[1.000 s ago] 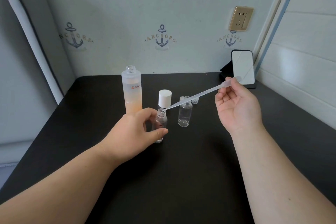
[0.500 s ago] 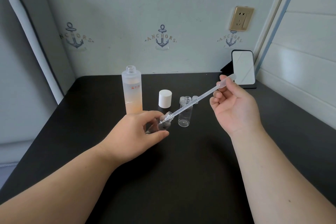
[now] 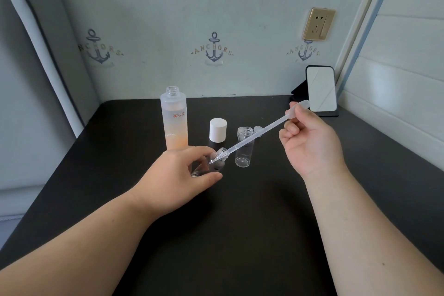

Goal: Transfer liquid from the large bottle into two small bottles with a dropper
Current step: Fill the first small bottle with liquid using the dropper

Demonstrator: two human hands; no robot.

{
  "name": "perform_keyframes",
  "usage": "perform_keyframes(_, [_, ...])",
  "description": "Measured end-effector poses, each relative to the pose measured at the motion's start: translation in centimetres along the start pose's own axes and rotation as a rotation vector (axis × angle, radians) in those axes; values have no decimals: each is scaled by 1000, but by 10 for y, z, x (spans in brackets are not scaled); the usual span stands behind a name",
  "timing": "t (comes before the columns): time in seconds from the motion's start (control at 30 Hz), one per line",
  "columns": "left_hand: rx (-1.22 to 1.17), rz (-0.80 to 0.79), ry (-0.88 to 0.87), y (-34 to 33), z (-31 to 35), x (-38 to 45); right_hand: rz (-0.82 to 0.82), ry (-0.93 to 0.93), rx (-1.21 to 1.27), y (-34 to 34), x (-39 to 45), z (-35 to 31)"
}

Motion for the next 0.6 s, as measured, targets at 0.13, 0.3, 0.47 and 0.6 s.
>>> perform_keyframes(0.13, [3, 7, 3, 0, -2, 0, -22, 19, 1, 0, 0, 0])
perform_keyframes(0.3, [2, 0, -7, 0, -3, 0, -49, 40, -12, -1, 0, -1])
perform_keyframes(0.47, [10, 11, -13, 0, -5, 1, -52, 47, -5, -1, 1, -2])
perform_keyframes(0.6, [3, 14, -3, -1, -7, 1, -44, 29, 60, -2, 0, -1])
Point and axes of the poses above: each hand's wrist, its own x-axis towards the middle knuckle, its own y-axis out of the back of the hand, z = x × y, the point moved 6 cm from there along x, towards the middle knuckle, and after that the axes turned 7 degrees about -x, right-handed, at the moved point
